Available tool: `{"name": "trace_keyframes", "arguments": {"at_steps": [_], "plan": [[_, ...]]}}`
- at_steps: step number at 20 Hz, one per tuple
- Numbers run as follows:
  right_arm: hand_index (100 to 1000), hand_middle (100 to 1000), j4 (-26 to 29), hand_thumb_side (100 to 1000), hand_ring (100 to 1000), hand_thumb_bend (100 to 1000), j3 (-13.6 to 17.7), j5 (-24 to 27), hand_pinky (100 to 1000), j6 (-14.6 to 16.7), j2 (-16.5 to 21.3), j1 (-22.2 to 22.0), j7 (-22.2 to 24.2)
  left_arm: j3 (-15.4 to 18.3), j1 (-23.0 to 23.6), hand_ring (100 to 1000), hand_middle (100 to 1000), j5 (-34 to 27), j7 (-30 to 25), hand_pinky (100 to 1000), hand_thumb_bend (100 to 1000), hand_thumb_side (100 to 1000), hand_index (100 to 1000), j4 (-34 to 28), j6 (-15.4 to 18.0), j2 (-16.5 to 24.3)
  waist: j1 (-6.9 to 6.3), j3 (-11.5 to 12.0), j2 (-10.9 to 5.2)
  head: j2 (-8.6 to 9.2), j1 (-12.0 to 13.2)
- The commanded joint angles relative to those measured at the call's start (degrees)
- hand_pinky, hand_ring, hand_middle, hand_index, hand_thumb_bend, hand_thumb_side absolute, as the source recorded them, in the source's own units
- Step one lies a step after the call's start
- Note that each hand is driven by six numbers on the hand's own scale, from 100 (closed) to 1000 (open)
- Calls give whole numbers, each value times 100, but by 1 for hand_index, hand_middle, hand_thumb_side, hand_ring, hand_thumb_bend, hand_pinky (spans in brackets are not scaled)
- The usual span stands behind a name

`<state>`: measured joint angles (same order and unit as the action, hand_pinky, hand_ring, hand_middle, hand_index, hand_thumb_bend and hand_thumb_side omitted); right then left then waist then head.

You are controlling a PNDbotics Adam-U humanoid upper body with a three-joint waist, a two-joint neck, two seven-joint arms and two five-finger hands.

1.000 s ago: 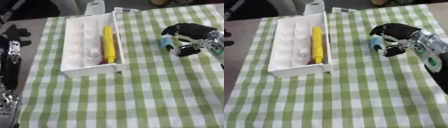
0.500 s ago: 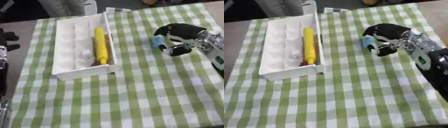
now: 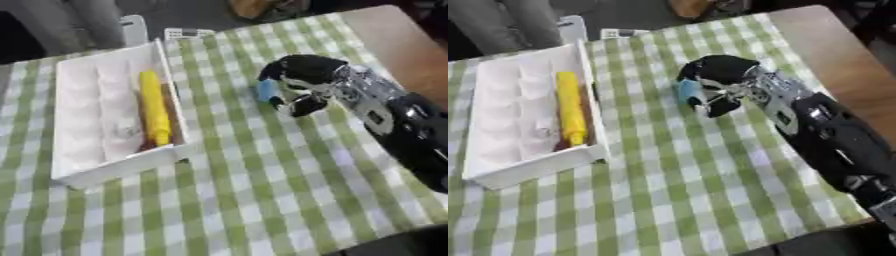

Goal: Pick up objects on the table and place them in the box.

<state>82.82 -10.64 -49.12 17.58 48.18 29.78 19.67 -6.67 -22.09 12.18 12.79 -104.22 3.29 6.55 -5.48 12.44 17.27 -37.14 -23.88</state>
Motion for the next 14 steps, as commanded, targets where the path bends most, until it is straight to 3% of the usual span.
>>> {"name": "trace_keyframes", "arguments": {"at_steps": [1, 9, 14], "plan": [[947, 857, 28, 290, 889, 155, 39, -12, 943, 29, 204, 100, 33, 20, -58, 1000, 615, 4, -31, 726, 100, 830, 751, -118, 8, 140, 22, 13, -11, 76, -52], [977, 909, -30, 322, 902, 247, 61, -309, 955, -104, 218, 220, -165, 12, -54, 1000, 617, -6, -51, 726, 100, 829, 752, -117, 8, 142, 5, 76, -7, 89, -123], [978, 916, -89, 335, 907, 251, 38, -561, 960, -147, 213, 228, -289, 10, -61, 1000, 617, 10, -60, 727, 100, 829, 753, -124, 10, 143, 9, 116, 5, 99, -142]]}}
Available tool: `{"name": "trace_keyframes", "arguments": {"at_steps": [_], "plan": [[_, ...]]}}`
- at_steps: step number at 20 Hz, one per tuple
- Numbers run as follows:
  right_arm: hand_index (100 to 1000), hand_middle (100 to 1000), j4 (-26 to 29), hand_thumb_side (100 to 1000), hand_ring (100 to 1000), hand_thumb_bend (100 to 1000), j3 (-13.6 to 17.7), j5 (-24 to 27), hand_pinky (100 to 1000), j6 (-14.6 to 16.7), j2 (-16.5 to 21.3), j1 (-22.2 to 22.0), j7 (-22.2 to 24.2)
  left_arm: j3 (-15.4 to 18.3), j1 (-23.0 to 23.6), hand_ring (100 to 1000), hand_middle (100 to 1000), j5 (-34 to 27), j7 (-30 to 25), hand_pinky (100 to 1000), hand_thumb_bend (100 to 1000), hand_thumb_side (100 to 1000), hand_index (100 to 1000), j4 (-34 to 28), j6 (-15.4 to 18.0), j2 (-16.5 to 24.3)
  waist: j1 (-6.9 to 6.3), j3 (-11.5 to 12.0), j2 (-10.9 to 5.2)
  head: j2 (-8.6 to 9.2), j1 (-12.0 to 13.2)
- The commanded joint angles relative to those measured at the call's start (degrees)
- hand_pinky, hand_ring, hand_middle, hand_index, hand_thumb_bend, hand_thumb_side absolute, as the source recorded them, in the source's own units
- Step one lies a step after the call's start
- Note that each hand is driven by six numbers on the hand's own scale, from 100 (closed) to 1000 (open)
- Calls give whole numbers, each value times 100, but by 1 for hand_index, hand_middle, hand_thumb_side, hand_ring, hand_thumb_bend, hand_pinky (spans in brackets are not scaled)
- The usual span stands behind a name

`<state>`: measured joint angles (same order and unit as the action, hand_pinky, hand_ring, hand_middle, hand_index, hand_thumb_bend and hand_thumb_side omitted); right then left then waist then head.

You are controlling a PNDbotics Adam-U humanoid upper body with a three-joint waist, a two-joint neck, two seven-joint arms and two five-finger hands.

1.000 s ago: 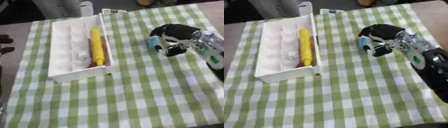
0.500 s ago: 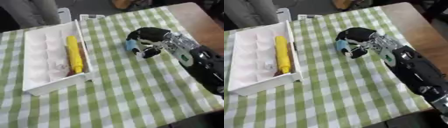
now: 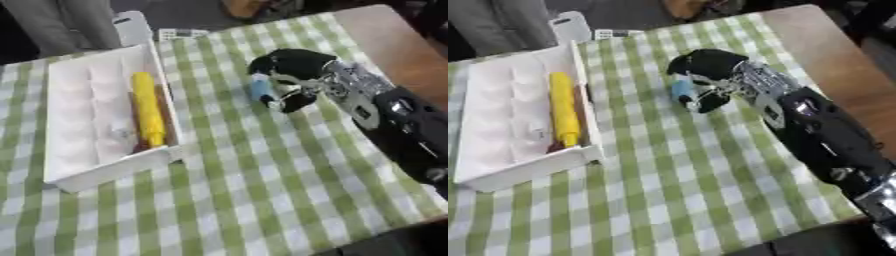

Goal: Pick up objects on the table and place them in the box.

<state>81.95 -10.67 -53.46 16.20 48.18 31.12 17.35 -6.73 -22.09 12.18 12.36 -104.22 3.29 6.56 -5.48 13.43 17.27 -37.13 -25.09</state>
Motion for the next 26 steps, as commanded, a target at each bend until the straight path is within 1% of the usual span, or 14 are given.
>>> {"name": "trace_keyframes", "arguments": {"at_steps": [1, 7, 13, 14, 21, 26], "plan": [[978, 915, -17, 336, 908, 252, 43, -143, 961, 2, 214, 95, -53, 15, -63, 1000, 617, 11, -19, 727, 100, 828, 753, -126, 10, 143, 9, 26, 6, 100, -15], [977, 915, -63, 344, 912, 262, 100, -171, 965, 32, 258, 66, -43, 22, -68, 1000, 618, 12, -22, 727, 100, 828, 753, -134, 11, 153, 33, 97, 28, 102, 42], [974, 909, -111, 332, 909, 238, 190, -121, 962, -3, 304, 32, -32, 30, -76, 1000, 617, 13, -15, 727, 100, 829, 753, -138, 11, 155, 50, 130, 57, 73, 64], [972, 905, -129, 322, 907, 224, 216, -87, 960, -20, 302, 32, -34, 30, -75, 1000, 617, 13, -15, 727, 100, 829, 753, -138, 11, 155, 55, 131, 65, 59, 71], [967, 896, -176, 320, 905, 209, 279, 100, 961, -45, 316, 7, 11, 35, -79, 1000, 616, 18, -14, 727, 100, 829, 753, -138, 14, 158, 75, 138, 86, 8, 74], [968, 897, -243, 323, 905, 204, 306, 129, 961, -54, 326, 6, 46, 33, -81, 1000, 616, 18, -20, 727, 100, 829, 753, -140, 15, 162, 70, 145, 90, 22, 62]]}}
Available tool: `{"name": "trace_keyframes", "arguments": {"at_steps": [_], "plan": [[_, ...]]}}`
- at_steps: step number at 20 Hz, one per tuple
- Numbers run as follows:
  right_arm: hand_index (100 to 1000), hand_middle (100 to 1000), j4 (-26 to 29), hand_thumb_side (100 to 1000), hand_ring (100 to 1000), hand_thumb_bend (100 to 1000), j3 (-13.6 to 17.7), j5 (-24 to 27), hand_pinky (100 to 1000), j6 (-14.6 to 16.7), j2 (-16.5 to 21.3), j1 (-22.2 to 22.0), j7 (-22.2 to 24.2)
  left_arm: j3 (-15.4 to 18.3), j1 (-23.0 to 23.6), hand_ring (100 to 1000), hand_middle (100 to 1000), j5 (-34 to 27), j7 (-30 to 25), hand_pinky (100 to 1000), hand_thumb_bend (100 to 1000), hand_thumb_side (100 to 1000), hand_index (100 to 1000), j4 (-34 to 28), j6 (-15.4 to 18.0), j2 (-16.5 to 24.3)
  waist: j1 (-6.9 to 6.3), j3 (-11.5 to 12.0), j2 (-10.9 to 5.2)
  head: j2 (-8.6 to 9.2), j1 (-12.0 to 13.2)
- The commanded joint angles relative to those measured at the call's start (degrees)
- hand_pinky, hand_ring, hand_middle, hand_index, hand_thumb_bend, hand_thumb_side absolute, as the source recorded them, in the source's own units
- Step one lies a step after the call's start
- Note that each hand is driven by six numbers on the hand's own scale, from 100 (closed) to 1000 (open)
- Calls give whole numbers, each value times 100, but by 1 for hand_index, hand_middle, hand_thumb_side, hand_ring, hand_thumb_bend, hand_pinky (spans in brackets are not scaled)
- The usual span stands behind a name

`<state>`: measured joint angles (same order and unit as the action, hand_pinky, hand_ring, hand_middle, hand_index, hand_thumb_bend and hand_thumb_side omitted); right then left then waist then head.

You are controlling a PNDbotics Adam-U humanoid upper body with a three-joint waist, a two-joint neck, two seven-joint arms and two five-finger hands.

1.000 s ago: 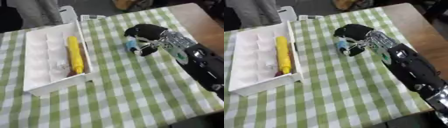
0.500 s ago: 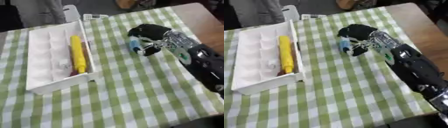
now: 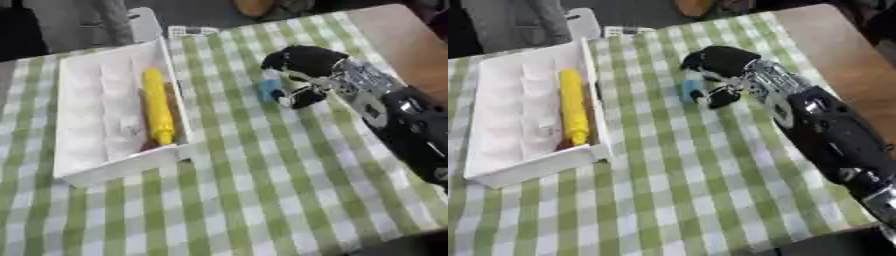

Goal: Pick up objects on the table and place them in the box.

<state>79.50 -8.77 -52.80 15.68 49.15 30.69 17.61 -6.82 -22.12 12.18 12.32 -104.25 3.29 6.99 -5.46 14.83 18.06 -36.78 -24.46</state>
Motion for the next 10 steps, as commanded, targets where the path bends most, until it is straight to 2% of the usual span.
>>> {"name": "trace_keyframes", "arguments": {"at_steps": [1, 5, 10], "plan": [[968, 897, -14, 325, 906, 204, 121, 70, 961, -2, 231, 53, 24, 42, -78, 1000, 616, 18, -18, 727, 100, 829, 753, -137, 16, 121, 66, 5, 13, -10, -4], [969, 898, -121, 331, 907, 197, 123, 72, 963, 16, 241, 89, 82, 39, -75, 1000, 616, 12, -24, 727, 100, 830, 752, -136, 15, 129, 59, 12, 30, 57, -94], [969, 898, -251, 329, 908, 183, 123, 59, 963, 75, 230, 109, 117, 38, -72, 1000, 616, 6, -29, 727, 100, 829, 753, -149, 20, 127, 51, 32, 51, 244, -205]]}}
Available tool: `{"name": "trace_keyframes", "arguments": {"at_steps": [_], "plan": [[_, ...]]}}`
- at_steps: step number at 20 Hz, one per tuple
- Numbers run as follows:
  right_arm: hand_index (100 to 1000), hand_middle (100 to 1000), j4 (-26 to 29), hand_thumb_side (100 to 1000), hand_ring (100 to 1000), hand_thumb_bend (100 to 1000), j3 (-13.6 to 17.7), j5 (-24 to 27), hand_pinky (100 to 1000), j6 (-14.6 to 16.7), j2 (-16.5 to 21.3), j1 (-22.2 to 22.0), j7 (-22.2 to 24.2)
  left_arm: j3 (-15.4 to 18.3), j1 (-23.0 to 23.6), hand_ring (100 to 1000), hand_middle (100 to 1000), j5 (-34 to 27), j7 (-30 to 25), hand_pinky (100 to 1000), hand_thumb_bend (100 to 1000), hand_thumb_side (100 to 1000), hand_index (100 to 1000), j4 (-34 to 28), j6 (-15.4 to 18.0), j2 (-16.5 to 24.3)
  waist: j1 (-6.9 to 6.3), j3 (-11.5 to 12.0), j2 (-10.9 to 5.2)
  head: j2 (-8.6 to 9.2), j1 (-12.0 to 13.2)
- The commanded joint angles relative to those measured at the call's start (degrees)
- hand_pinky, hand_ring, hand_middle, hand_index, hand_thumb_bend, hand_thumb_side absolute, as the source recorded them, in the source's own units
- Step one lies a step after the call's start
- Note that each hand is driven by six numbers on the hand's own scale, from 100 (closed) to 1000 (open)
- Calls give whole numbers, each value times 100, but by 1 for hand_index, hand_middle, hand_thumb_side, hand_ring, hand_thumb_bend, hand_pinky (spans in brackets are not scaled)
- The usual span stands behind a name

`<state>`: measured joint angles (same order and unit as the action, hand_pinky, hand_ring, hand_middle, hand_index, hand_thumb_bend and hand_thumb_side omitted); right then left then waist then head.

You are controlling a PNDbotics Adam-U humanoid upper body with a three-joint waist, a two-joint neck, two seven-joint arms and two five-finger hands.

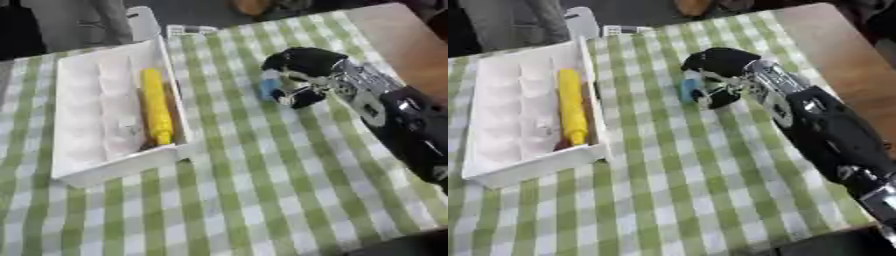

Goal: Pick up objects on the table and place them in the box.

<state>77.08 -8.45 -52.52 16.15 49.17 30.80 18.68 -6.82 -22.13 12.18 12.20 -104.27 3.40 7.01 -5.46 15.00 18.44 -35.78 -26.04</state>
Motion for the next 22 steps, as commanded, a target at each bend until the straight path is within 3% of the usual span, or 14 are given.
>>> {"name": "trace_keyframes", "arguments": {"at_steps": [1, 17, 21, 22], "plan": [[969, 898, -15, 327, 908, 187, 88, 34, 963, 38, 226, 96, 12, 40, -70, 1000, 616, 4, -15, 727, 100, 829, 753, -150, 8, 125, 47, 15, 15, 185, -55], [976, 910, -76, 344, 920, 182, -79, 79, 979, 288, 176, 258, 400, 28, -67, 1000, 616, 1, -46, 728, 100, 826, 753, -150, 7, 123, 19, 42, -49, 224, -179], [977, 912, -89, 366, 926, 202, -101, -21, 986, 339, 169, 257, 558, 28, -67, 1000, 616, 0, -53, 728, 100, 827, 753, -150, 6, 118, 13, 60, -46, 240, -203], [982, 921, -94, 410, 934, 235, -96, -65, 995, 336, 179, 252, 588, 29, -67, 1000, 616, 1, -53, 728, 100, 826, 753, -150, 6, 118, 13, 63, -46, 237, -206]]}}
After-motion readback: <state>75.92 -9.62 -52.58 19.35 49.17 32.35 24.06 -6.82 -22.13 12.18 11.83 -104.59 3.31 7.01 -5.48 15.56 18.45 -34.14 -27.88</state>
